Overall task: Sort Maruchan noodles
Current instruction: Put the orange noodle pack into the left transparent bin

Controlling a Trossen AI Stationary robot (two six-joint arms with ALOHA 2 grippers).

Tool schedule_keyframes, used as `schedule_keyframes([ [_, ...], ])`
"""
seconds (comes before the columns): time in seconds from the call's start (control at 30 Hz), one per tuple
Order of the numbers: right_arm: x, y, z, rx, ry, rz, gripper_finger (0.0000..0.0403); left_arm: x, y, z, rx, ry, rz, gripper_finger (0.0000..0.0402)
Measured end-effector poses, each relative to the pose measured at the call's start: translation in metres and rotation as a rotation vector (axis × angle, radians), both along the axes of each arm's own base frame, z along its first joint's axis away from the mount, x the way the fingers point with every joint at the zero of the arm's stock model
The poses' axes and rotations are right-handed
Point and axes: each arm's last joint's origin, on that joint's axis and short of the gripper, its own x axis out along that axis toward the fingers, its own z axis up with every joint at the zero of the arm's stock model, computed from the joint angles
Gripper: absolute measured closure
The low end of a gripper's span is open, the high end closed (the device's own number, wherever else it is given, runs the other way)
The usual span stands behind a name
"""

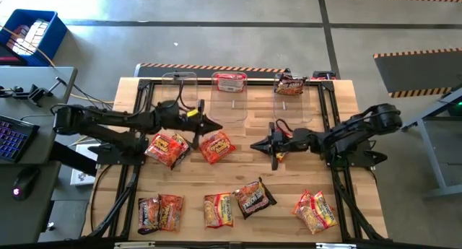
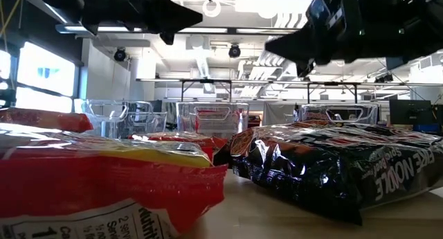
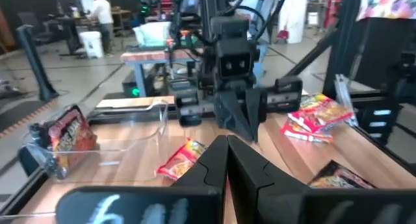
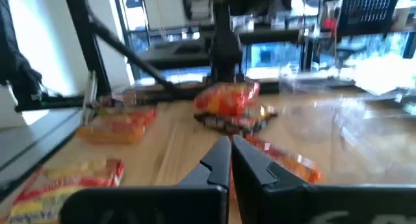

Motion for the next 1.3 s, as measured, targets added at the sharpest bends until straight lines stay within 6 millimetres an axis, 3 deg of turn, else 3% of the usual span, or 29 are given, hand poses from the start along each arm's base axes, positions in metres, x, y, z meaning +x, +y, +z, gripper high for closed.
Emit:
schedule_keyframes([
  [0.13,-0.01,-0.009,0.016,-0.009,-0.007,-0.05,0.0394,0.001,-0.016,-0.003,0.005,0.027,0.011,0.0401],
  [0.3,-0.015,-0.014,0.023,-0.022,0.009,-0.071,0.0399,-0.007,-0.034,-0.013,-0.02,-0.079,-0.019,0.0401],
  [0.4,-0.013,-0.011,0.017,-0.026,0.034,-0.059,0.0402,-0.016,-0.039,-0.023,-0.077,-0.125,-0.003,0.0401],
  [0.6,-0.006,-0.003,-0.005,-0.004,0.138,-0.021,0.0402,-0.022,-0.044,-0.041,-0.266,-0.013,-0.034,0.04],
  [0.73,-0.005,-0.001,-0.009,-0.015,0.16,-0.008,0.0403,-0.022,-0.05,-0.045,-0.27,0.029,-0.053,0.0397],
  [0.9,-0.01,-0.003,0.007,-0.107,0.163,-0.016,0.0403,-0.029,-0.06,-0.038,-0.249,0.025,-0.104,0.04],
  [1.07,-0.006,-0.011,0.035,-0.153,0.197,-0.057,0.0403,-0.044,-0.067,-0.037,-0.285,0.14,-0.075,0.0401],
  [1.3,0.002,-0.018,0.045,-0.211,0.206,-0.036,0.0403,-0.059,-0.088,-0.031,-0.277,0.458,-0.006,0.0401],
])
